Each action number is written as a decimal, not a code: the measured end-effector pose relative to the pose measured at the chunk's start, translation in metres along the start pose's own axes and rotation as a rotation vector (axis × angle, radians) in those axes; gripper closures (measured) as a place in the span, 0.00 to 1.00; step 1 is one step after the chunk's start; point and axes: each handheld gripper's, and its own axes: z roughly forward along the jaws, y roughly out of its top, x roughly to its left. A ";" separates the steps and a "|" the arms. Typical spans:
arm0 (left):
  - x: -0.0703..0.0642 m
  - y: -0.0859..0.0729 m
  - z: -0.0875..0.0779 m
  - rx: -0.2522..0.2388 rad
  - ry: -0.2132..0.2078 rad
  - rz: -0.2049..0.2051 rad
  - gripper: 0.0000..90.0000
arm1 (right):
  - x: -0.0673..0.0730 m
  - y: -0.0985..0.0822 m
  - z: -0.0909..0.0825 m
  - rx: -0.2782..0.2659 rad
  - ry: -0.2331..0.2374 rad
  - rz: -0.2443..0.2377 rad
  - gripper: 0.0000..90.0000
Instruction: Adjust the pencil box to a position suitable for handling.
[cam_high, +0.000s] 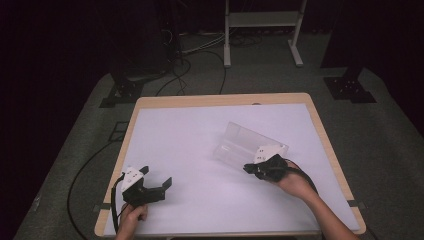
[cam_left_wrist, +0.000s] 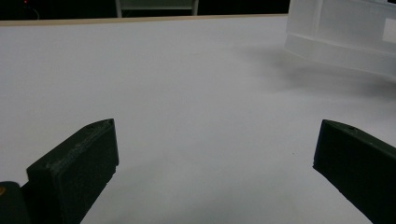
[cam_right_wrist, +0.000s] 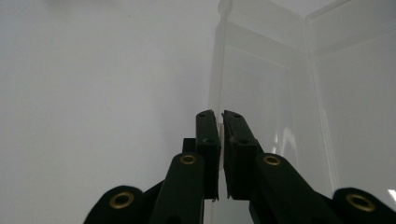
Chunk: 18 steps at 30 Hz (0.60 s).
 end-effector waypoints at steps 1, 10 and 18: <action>0.000 0.000 0.000 0.000 0.000 -0.001 0.00 | 0.001 0.000 0.001 0.000 0.007 0.001 0.95; 0.000 0.000 0.000 0.000 -0.001 0.000 0.00 | 0.014 -0.001 0.004 -0.008 0.045 -0.026 0.95; 0.000 0.000 0.000 -0.001 -0.002 0.000 0.00 | 0.022 -0.002 0.008 -0.004 0.087 -0.054 0.94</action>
